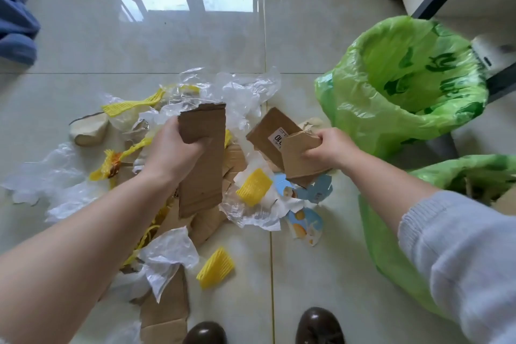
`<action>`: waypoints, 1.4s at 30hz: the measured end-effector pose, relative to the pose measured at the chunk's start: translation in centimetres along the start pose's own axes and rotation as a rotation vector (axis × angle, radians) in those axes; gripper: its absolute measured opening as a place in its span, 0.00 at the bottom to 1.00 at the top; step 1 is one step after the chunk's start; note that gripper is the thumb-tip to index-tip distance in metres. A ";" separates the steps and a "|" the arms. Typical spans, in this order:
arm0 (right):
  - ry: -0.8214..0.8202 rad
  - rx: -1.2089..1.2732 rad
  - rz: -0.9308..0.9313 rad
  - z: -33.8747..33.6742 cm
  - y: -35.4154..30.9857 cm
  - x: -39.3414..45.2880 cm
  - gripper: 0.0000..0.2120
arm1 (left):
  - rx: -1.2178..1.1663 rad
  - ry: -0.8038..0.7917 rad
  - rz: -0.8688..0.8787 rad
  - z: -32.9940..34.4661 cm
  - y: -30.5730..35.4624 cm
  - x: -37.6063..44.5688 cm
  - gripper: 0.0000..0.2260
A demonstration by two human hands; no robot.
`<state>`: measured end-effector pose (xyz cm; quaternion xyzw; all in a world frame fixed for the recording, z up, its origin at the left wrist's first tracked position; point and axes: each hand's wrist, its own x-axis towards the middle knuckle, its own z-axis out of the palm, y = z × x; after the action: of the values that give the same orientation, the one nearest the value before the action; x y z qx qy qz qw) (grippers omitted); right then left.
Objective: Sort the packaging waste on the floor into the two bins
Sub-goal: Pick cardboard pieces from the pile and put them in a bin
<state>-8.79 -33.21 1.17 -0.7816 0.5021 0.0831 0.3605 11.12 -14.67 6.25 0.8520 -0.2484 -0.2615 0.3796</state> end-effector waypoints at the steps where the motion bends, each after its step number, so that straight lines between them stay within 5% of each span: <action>1: 0.051 0.161 0.034 -0.5 -0.3 -1.0 0.09 | -0.029 0.028 -0.007 -0.5 0.5 -0.4 0.15; 8: 0.238 1.086 0.127 -3.8 -4.1 -10.7 0.12 | -0.396 0.033 -0.027 -2.9 8.1 -5.9 0.15; 15: 0.426 1.443 0.155 -7.2 -2.7 -21.3 0.12 | -0.625 -0.161 0.089 -1.1 17.2 -12.4 0.11; 24: 0.916 1.351 0.301 -10.0 6.2 -29.7 0.10 | -0.752 -0.419 0.084 9.6 22.0 -21.1 0.10; 28: 1.073 1.312 0.328 -10.4 9.9 -31.5 0.19 | -0.831 -0.493 0.043 13.5 22.7 -23.3 0.09; 35: 1.035 1.113 0.406 -9.6 13.8 -30.3 0.19 | -0.804 -0.603 0.016 19.2 22.6 -24.5 0.07; 42: 0.769 0.948 0.313 -8.4 15.0 -27.6 0.13 | -0.690 -0.755 0.065 22.9 21.7 -24.4 0.16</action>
<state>-36.74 -22.13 13.63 -0.4281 0.6866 -0.3839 0.4449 -26.31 -24.10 16.24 0.5150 -0.2937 -0.6060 0.5305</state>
